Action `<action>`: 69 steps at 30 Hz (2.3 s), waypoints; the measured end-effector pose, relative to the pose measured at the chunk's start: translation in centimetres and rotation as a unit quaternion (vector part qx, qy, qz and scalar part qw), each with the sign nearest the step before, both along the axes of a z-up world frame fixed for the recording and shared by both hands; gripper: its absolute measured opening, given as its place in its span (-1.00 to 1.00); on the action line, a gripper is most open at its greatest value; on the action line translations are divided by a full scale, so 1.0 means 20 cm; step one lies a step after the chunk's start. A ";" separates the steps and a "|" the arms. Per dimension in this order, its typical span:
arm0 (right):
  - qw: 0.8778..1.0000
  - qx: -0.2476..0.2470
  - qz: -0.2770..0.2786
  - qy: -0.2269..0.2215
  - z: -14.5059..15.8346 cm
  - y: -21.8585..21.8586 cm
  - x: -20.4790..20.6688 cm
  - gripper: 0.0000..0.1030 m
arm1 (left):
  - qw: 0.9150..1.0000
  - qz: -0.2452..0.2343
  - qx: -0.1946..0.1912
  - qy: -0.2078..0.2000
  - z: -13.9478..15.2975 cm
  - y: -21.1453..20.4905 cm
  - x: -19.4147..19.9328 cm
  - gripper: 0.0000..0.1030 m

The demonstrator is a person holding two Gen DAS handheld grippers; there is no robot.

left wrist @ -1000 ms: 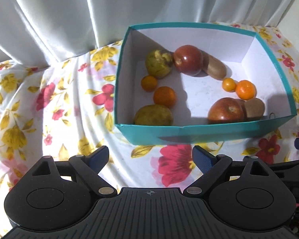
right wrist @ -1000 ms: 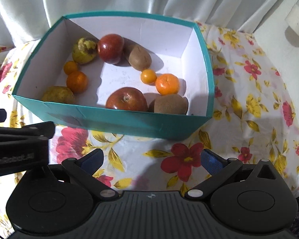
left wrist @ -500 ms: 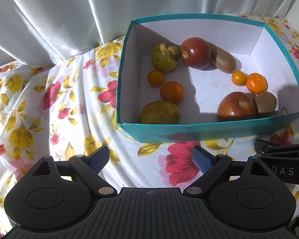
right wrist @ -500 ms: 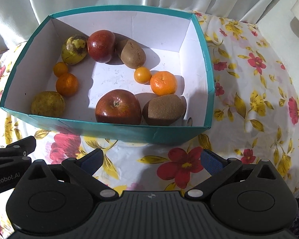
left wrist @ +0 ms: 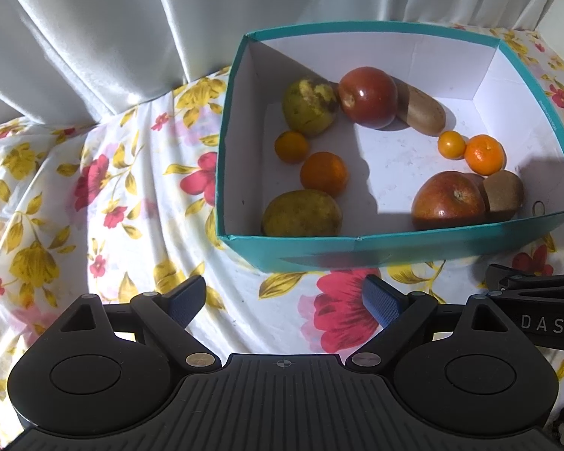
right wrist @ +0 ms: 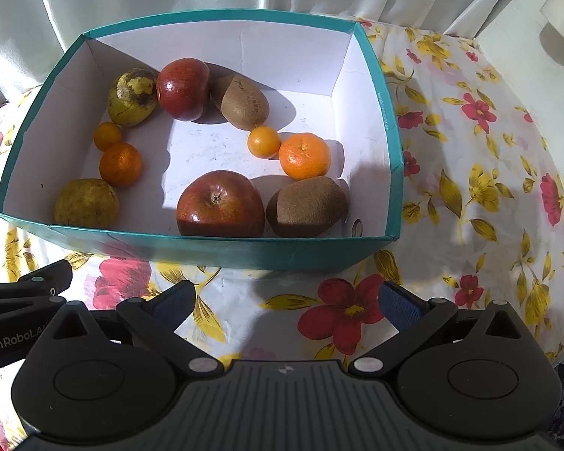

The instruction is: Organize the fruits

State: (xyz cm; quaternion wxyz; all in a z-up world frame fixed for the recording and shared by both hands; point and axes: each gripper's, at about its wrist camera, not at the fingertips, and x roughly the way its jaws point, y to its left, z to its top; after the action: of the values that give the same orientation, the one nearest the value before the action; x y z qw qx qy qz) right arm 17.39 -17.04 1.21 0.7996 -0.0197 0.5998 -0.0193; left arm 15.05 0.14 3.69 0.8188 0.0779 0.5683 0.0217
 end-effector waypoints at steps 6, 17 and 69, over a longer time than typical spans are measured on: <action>1.000 -0.003 -0.007 -0.002 0.02 0.00 -0.03 1.00 | 1.000 -0.005 -0.003 -0.002 0.01 0.00 -0.02 0.82; 1.000 -0.011 -0.012 -0.006 0.03 0.02 -0.06 1.00 | 1.000 -0.008 -0.006 -0.002 0.01 0.01 -0.04 0.82; 1.000 -0.022 -0.008 -0.004 0.02 0.05 -0.05 1.00 | 1.000 -0.005 -0.014 0.006 -0.02 0.04 -0.02 0.82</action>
State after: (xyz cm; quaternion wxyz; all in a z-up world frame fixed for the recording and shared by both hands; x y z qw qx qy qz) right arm 16.36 -16.00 1.67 0.8012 -0.0324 0.5962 -0.0394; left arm 14.66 0.99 3.37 0.8166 0.0696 0.5730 0.0093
